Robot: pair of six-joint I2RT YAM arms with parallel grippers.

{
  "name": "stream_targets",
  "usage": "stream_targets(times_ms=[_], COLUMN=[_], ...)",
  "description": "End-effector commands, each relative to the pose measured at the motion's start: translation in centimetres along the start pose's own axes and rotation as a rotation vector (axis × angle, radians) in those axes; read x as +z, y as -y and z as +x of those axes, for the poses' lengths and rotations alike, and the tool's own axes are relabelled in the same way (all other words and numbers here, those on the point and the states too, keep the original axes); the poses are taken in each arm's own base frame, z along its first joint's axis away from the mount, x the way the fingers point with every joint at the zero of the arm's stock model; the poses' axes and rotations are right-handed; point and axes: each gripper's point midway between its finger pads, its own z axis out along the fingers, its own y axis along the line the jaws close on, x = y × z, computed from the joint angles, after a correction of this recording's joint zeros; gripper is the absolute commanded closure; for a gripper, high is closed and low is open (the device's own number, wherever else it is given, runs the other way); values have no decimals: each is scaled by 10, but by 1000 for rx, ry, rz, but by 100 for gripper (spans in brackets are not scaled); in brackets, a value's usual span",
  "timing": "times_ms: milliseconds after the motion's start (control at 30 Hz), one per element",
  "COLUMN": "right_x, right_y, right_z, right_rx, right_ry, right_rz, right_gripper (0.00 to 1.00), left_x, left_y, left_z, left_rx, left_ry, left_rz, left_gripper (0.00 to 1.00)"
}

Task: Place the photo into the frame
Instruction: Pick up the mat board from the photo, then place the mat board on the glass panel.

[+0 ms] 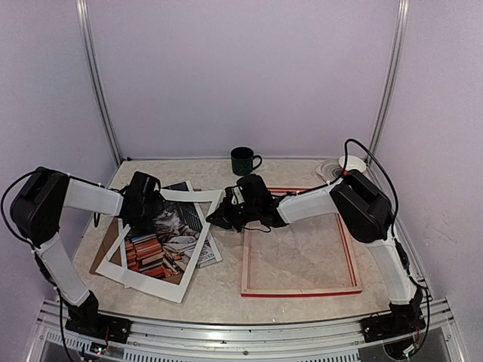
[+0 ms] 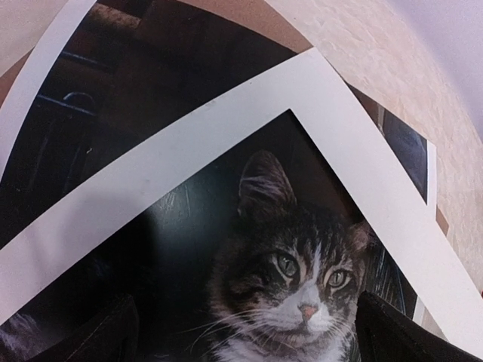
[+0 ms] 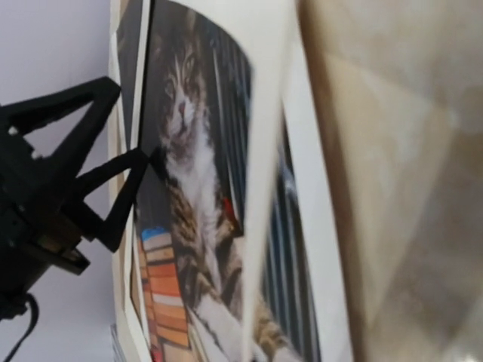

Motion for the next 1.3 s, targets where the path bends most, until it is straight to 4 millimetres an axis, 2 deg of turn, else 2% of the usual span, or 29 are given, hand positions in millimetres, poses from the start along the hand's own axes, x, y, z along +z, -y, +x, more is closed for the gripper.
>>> stream_targets(times_ms=[0,200,367,667,933,1267], right_x=[-24,-61,-103,-184,-253,-301], right_y=[-28,-33,-25,6,60,106], right_z=[-9,-15,-20,-29,-46,-60], right_rx=[-81,-146,-181,-247,-274,-283], right_ry=[-36,-88,-152,-252,-242,-238], right_rz=[-4,56,129,253,477,602], right_gripper=[100,100,100,98,97,94], left_x=[-22,-63,-82,-78,-74,-76], left_y=[0,28,40,50,60,65], left_z=[10,-6,-10,8,28,39], left_rx=[22,49,69,109,143,167], left_ry=[-44,-4,12,-20,-48,-55], left_rz=[4,110,162,176,189,202], left_gripper=[1,1,1,1,1,1])
